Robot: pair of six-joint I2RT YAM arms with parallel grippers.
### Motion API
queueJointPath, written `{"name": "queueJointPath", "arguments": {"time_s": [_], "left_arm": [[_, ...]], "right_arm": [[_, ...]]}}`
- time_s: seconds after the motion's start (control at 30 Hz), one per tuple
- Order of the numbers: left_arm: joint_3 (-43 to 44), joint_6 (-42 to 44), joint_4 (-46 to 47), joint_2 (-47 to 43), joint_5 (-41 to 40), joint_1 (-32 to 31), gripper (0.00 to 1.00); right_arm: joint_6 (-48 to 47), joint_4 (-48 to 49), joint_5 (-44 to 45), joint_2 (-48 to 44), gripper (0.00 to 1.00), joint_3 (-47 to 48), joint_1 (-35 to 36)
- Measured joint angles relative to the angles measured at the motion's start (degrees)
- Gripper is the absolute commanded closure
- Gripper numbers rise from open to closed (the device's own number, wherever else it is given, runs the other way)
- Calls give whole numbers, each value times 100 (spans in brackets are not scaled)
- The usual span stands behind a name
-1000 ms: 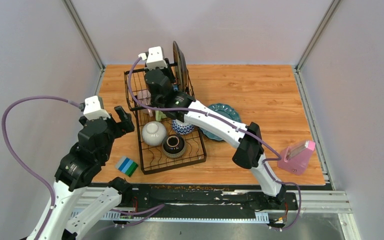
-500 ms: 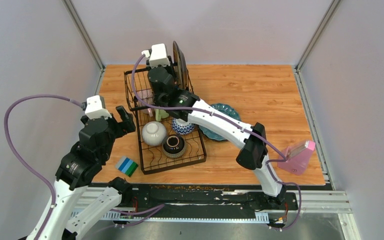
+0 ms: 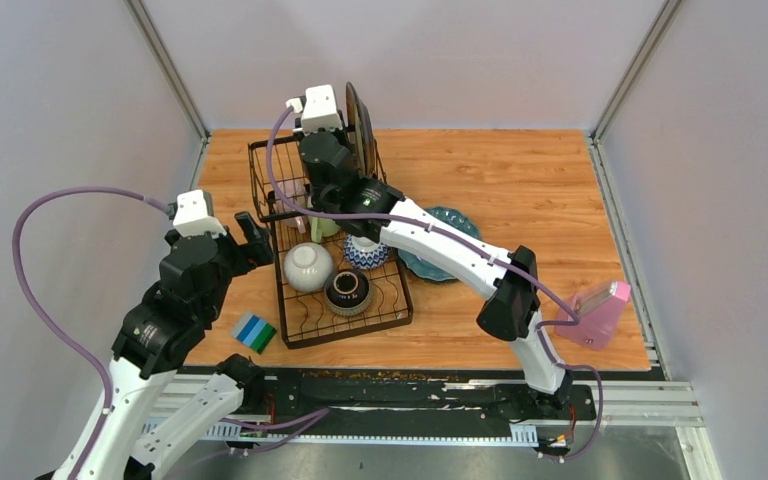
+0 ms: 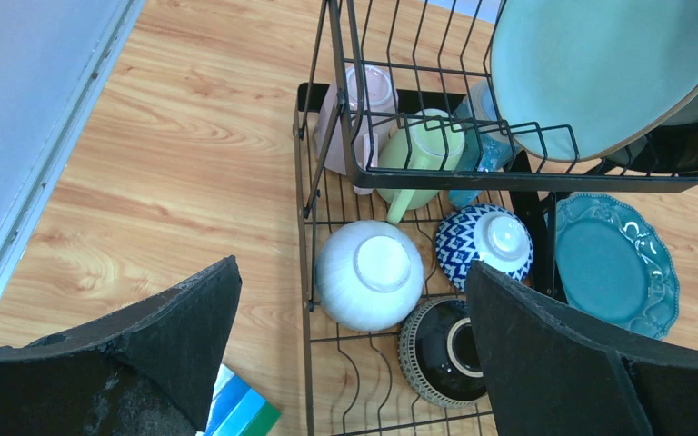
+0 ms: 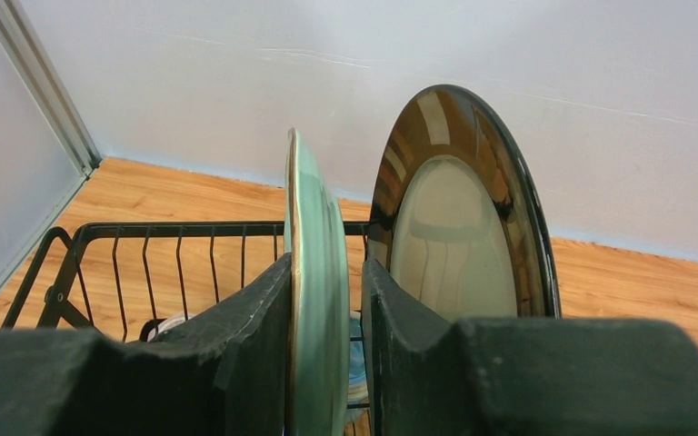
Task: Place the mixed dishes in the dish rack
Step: Insert the plate into the dish rack.
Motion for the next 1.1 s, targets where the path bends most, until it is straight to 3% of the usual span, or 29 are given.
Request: {"name": "queueJointPath", "arguments": {"time_s": [0.67,0.87,1.1], "left_arm": [[2,11,7,39,203,0,0],[140,111,35,76,560,0,0],[544,278,339,96,1453,0,0]], "right_arm": [[173,-269,-278,-195,64,-52,7],[376,-452,-732,-787,59,-361,90],[769,-494,-1633,-2216,52,-1285,168]]}}
